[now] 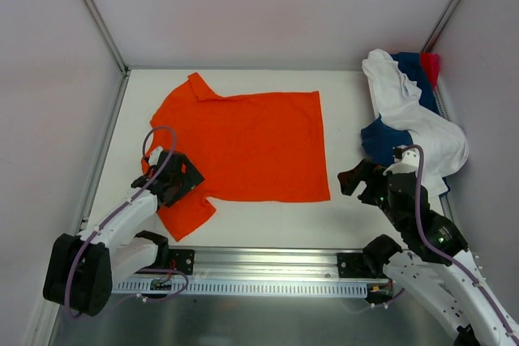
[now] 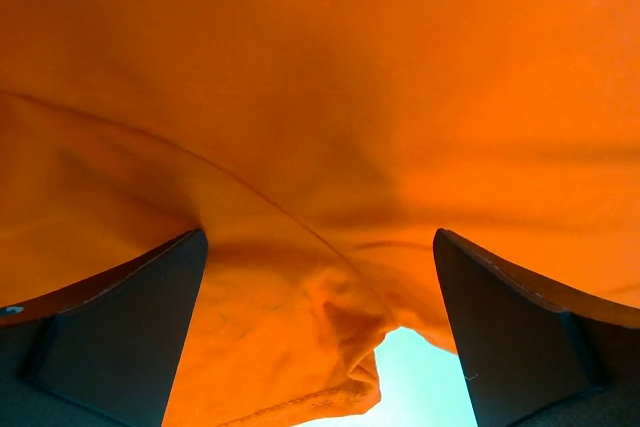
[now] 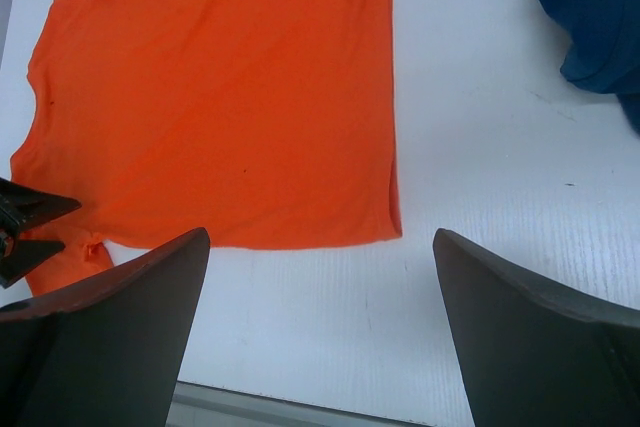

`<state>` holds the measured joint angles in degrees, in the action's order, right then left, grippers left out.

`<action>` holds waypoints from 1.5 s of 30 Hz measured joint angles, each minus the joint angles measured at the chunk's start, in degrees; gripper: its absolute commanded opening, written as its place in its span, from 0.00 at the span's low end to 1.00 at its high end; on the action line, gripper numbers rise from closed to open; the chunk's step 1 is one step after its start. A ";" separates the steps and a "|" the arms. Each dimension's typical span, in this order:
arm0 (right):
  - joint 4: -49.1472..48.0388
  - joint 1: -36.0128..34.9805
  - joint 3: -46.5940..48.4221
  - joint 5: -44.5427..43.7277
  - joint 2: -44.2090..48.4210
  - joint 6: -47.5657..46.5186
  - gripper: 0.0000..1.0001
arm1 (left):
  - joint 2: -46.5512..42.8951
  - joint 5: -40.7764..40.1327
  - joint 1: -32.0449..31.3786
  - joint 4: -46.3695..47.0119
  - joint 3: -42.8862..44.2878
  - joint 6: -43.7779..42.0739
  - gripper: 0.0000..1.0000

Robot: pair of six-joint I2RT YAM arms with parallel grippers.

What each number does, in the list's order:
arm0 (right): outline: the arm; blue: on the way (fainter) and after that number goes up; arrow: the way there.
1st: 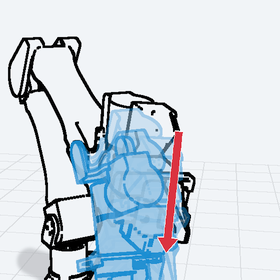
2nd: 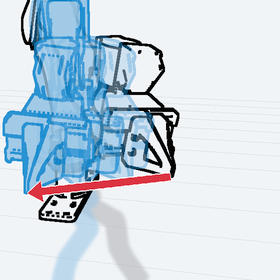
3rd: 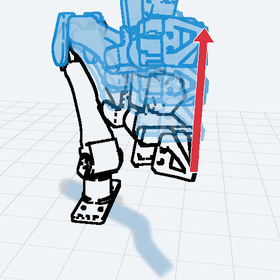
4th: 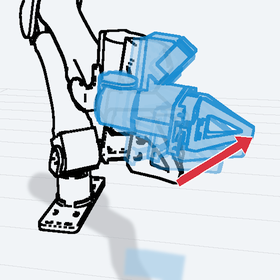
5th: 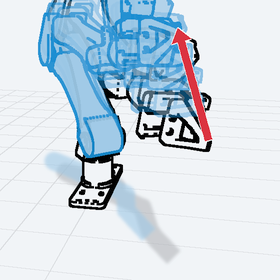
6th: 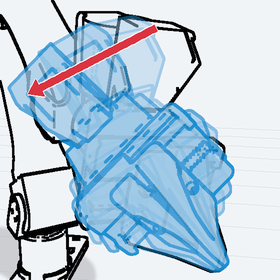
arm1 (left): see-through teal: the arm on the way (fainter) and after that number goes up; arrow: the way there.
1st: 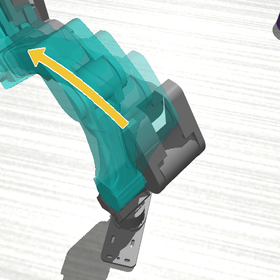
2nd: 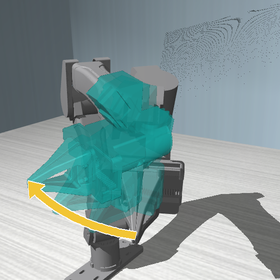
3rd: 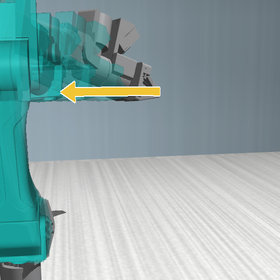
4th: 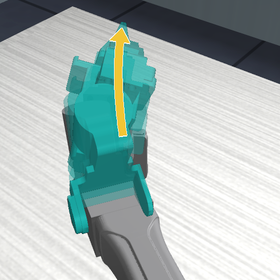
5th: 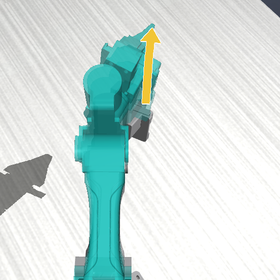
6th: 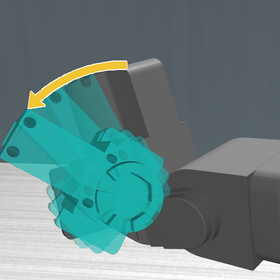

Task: Fold and stack the t-shirts
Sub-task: Flatten out the tshirt

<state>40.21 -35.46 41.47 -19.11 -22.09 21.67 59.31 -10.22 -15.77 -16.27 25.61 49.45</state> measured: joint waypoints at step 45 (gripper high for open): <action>8.85 0.00 -7.41 3.54 11.58 3.80 0.99 | 55.54 21.42 13.64 30.91 51.76 -14.51 0.81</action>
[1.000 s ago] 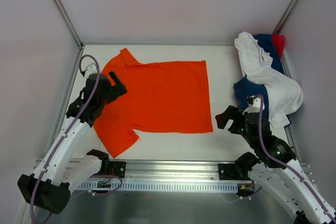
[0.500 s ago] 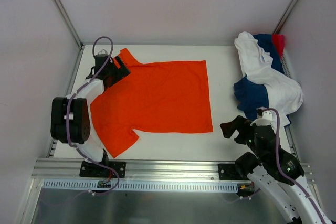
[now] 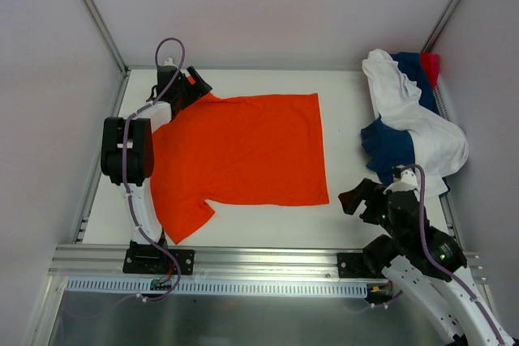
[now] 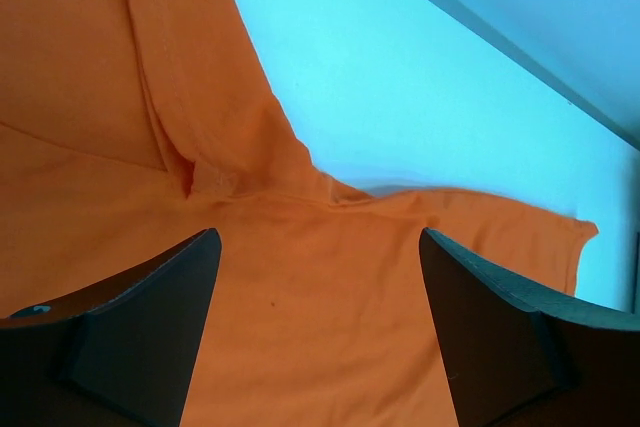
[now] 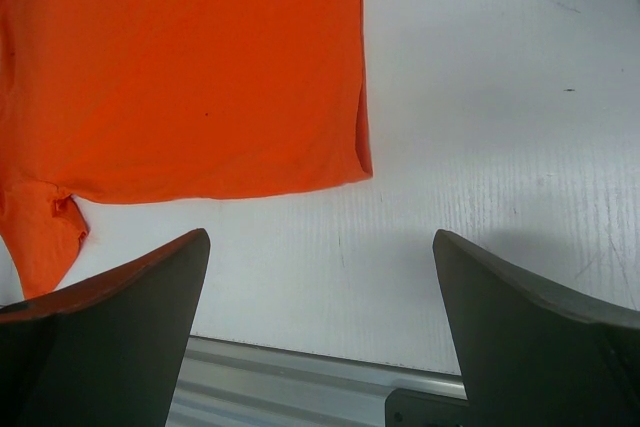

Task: Fold and stack the t-shirts
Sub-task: Flatten out the tshirt

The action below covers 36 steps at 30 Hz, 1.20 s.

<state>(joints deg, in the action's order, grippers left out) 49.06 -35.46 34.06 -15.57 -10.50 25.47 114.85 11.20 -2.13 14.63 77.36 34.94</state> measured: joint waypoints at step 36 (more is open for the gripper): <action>-6.56 0.00 -5.16 0.02 -8.37 -0.68 0.99 | 15.12 -5.38 0.76 -2.75 13.44 1.99 0.47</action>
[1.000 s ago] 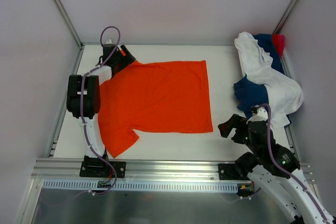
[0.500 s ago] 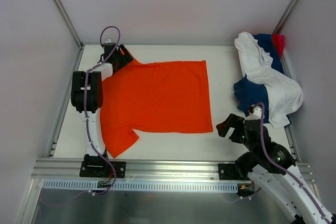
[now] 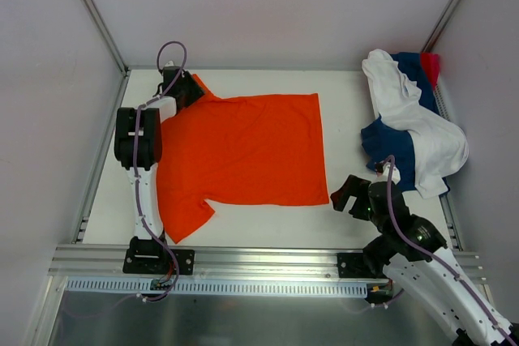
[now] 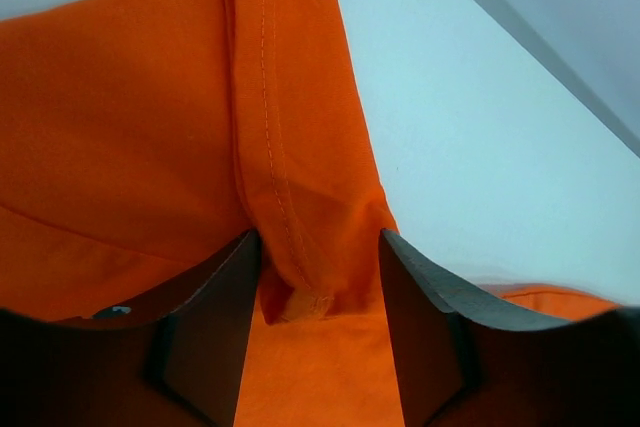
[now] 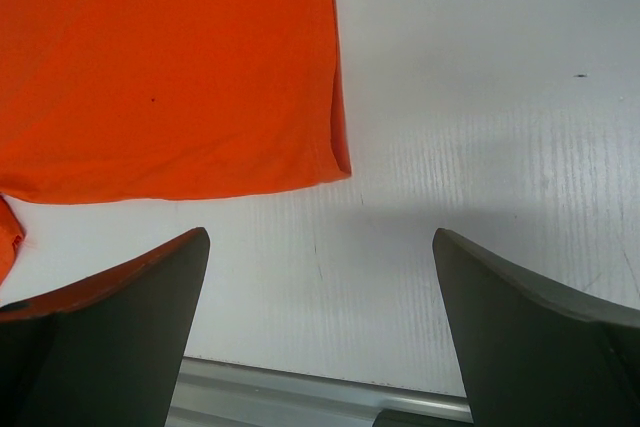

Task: Fold and stack the t-shirts
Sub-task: Flatten out the tshirt

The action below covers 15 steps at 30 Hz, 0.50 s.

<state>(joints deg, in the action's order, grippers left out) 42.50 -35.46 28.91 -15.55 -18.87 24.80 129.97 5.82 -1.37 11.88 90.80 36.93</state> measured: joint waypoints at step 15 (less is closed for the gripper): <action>-2.38 0.00 -2.58 -0.02 -1.07 -0.22 1.00 | 3.26 1.14 0.00 -1.99 5.51 0.28 0.00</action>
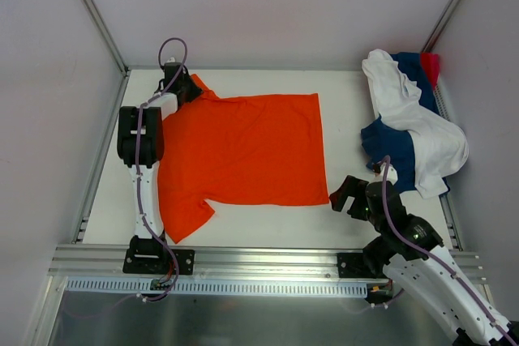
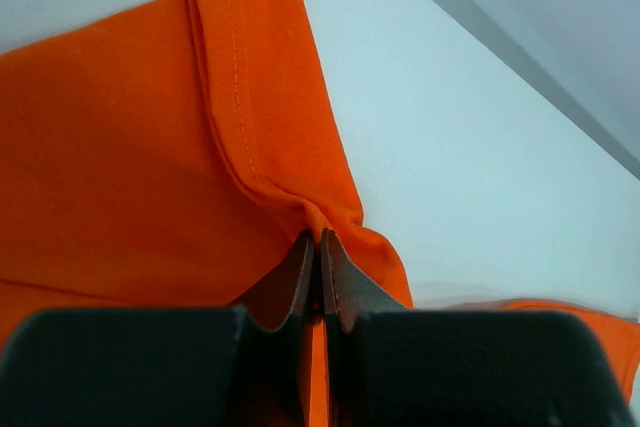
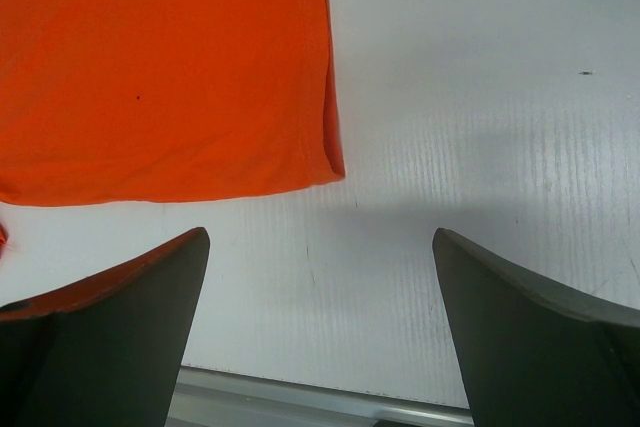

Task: Fold and stack the t-shirts
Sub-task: Flatten out the tshirt

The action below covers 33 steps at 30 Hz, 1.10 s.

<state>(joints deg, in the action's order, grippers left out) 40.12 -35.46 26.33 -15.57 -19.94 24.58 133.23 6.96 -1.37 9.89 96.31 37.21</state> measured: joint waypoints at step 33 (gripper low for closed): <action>-3.17 -0.02 -1.84 -0.17 -4.57 -0.70 0.99 | 18.71 9.44 -0.02 7.93 28.98 1.64 0.99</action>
<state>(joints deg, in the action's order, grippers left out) 36.95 -35.48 24.49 -15.75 -24.51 23.88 151.94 16.40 -1.39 17.82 125.29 38.85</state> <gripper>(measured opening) 0.993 0.990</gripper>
